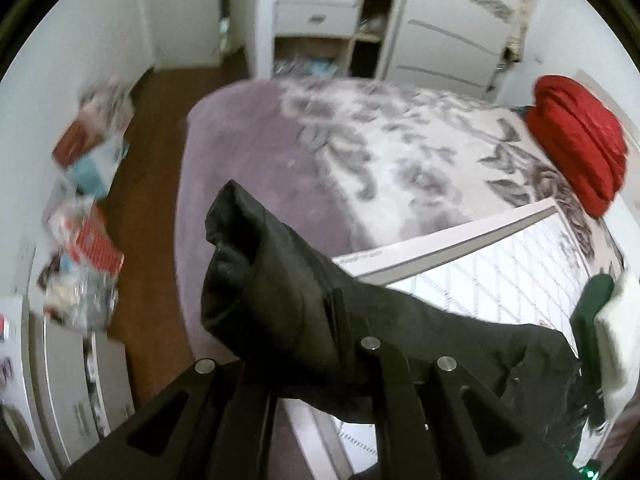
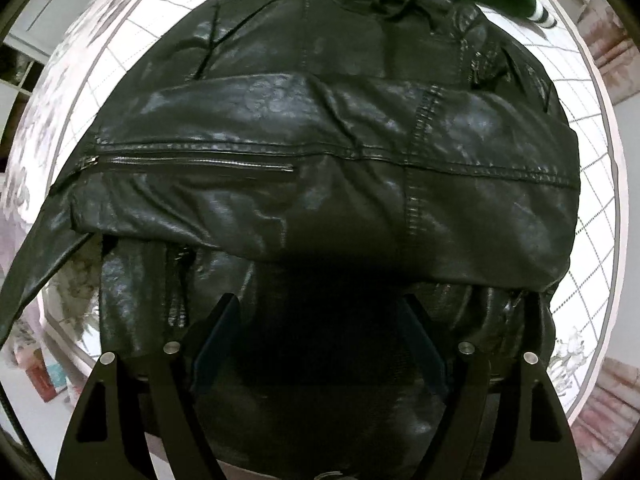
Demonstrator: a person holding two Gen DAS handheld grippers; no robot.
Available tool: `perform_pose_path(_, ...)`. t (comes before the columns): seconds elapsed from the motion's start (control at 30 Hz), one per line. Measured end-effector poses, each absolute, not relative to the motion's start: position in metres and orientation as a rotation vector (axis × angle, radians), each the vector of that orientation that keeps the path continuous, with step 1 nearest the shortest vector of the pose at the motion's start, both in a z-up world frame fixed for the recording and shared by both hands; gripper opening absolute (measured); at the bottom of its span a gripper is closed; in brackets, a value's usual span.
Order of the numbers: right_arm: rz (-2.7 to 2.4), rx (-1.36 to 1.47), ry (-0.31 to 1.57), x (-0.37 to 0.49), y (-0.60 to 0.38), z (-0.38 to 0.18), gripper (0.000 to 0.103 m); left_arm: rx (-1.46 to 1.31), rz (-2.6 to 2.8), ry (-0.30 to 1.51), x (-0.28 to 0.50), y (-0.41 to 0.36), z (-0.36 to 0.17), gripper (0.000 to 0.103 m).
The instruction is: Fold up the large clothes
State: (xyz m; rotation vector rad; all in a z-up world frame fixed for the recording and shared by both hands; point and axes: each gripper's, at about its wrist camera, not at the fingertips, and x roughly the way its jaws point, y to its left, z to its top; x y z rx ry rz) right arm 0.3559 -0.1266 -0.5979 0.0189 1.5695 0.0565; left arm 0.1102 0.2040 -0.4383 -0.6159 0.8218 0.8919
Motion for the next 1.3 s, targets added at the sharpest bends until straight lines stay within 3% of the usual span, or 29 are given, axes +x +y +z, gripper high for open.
perform_pose_path(0.2, 0.047, 0.062, 1.550, 0.365, -0.138, -0.574, 0.082, -0.433, 0.682, 0.745, 0.182, 0.159, -0.403, 0.003)
perform_pose_path(0.43, -0.085, 0.202, 1.522, 0.360, -0.214, -0.559, 0.082, -0.222, 0.207, 0.822, 0.278, -0.001, -0.391, 0.003)
perform_pose_path(0.73, -0.355, 0.329, 1.554, 0.289, -0.364, -0.572, 0.082, -0.033, -0.242, 1.030, 0.308, -0.223, -0.447, 0.003)
perform_pose_path(0.93, -0.409, 0.446, 1.583, 0.247, -0.420, -0.587, 0.082, 0.053, -0.246, 1.206, 0.312, -0.257, -0.498, 0.009)
perform_pose_path(1.0, -0.405, 0.485, 1.576, 0.242, -0.431, -0.587, 0.082, 0.008, -0.253, 1.214, 0.317, -0.247, -0.497, 0.016)
perform_pose_path(1.03, -0.401, 0.510, 1.569, 0.239, -0.438, -0.588, 0.082, -0.045, -0.257, 1.218, 0.319, -0.239, -0.492, 0.032)
perform_pose_path(1.07, -0.395, 0.533, 1.561, 0.238, -0.444, -0.587, 0.082, -0.078, -0.258, 1.218, 0.319, -0.233, -0.488, 0.065)
perform_pose_path(1.13, -0.378, 0.592, 1.549, 0.242, -0.454, -0.587, 0.086, -0.153, -0.252, 1.202, 0.321, -0.224, -0.473, 0.093)
perform_pose_path(1.3, -0.318, 0.703, 1.522, 0.255, -0.471, -0.582, 0.088, -0.249, -0.131, 1.130, 0.321, -0.168, -0.438, 0.093)
